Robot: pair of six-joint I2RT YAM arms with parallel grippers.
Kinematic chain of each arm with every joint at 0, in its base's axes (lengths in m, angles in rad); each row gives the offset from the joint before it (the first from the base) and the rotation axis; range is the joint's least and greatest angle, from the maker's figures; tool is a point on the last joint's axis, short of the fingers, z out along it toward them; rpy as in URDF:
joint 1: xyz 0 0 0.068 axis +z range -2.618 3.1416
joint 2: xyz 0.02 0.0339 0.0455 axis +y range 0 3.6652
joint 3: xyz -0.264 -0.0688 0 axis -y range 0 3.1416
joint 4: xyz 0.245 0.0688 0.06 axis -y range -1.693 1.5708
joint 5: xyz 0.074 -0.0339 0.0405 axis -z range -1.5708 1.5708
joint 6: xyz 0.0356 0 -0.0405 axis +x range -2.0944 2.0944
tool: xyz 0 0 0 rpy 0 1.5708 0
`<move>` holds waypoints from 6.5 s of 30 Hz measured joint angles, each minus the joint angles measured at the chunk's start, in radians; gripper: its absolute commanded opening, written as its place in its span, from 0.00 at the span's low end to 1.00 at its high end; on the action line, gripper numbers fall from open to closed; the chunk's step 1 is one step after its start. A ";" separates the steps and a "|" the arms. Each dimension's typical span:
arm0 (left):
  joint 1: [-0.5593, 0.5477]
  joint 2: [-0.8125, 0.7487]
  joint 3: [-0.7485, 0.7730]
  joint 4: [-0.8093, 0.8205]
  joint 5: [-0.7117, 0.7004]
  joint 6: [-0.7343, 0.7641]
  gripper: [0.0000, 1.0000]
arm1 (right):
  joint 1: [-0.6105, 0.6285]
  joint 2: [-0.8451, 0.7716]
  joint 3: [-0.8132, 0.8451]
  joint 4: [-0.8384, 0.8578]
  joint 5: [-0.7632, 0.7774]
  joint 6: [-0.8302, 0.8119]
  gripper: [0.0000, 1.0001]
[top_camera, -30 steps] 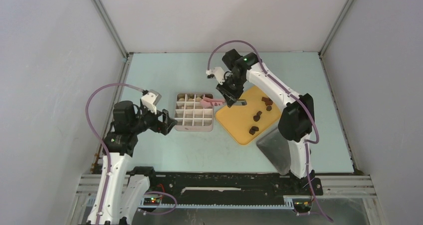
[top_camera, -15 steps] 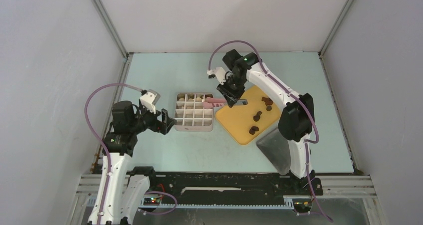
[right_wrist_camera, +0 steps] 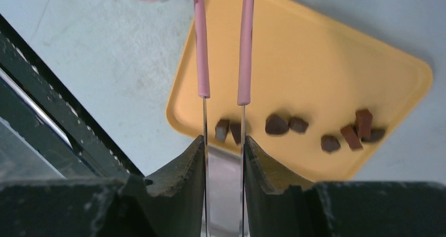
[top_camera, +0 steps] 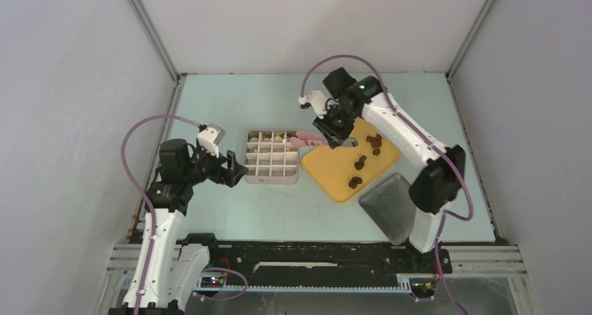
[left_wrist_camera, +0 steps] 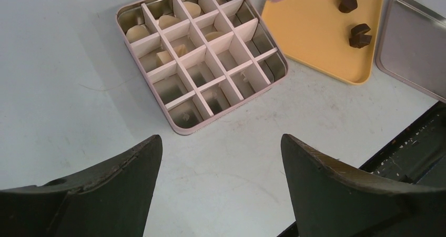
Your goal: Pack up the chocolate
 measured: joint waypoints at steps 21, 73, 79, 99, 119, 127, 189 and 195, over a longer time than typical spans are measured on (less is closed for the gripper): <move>0.000 0.069 0.000 0.002 0.018 -0.007 0.87 | -0.253 -0.528 -0.666 0.028 0.153 -0.039 0.32; 0.000 0.049 0.000 0.002 0.018 -0.007 0.87 | -0.267 -0.514 -0.765 -0.048 0.109 -0.064 0.33; 0.000 0.047 0.000 0.002 0.018 -0.007 0.87 | -0.267 -0.503 -0.766 -0.046 0.109 -0.065 0.36; 0.000 0.036 0.000 0.002 0.018 -0.006 0.87 | -0.217 -0.480 -0.714 -0.027 0.128 -0.057 0.16; 0.034 -0.009 0.000 0.002 0.006 -0.007 0.89 | 0.074 -0.106 -0.101 -0.028 -0.021 -0.057 0.18; 0.096 -0.048 0.000 0.002 -0.019 -0.026 0.89 | 0.181 0.215 0.256 -0.027 -0.062 -0.054 0.19; 0.122 0.028 0.000 0.004 0.044 -0.049 0.88 | -0.133 -0.534 -0.763 0.041 0.111 -0.072 0.42; 0.122 0.028 0.000 0.004 0.044 -0.049 0.88 | -0.133 -0.525 -0.771 0.043 0.085 -0.064 0.42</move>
